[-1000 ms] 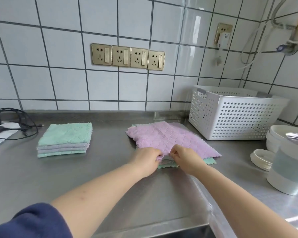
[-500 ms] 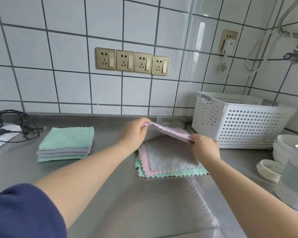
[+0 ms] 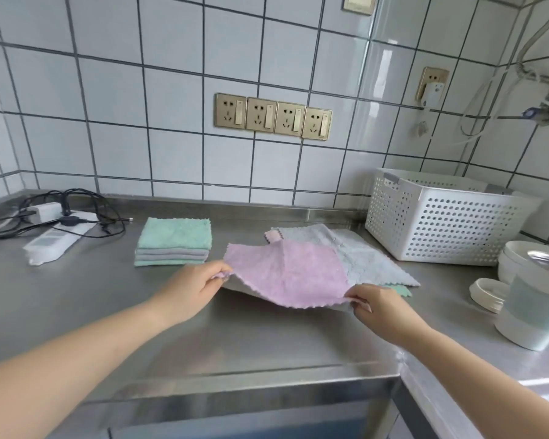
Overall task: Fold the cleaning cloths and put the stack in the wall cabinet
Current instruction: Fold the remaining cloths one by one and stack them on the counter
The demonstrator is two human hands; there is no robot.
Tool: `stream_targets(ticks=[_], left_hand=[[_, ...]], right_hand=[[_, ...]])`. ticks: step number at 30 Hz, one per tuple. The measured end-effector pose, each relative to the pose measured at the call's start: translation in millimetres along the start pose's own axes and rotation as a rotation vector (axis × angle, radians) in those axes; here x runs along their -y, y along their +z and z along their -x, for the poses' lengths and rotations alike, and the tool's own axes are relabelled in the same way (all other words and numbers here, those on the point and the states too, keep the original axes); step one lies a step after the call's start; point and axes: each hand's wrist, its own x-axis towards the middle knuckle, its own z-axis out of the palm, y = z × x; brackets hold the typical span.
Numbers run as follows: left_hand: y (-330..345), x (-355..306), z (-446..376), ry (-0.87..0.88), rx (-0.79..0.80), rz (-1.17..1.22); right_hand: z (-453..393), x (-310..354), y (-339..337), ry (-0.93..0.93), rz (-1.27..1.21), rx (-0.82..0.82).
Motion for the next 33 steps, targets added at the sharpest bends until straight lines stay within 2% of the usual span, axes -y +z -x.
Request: stream_targets(ticks=[5,15,22,33], left_hand=[[-13.3,-2.5,45.1,-0.069,0.047,0.083],[-26.8,21.4,76.5,-0.146,0.121,0.158],[-15.0,27.0,55.5,-0.248,0.022,0.178],[-2.4,44.8,17.0,-0.306,-0.011,0.056]], right_hand=[[25.2,26.3,2.2,0.051,-0.052,0.103],[40.3,48.1,-1.7,0.066,-0.109,0.237],[9.0,35.1,11.1,0.258,-0.258,0.061],[-22.4,24.6,29.6,0.327,-0.225,0.018]])
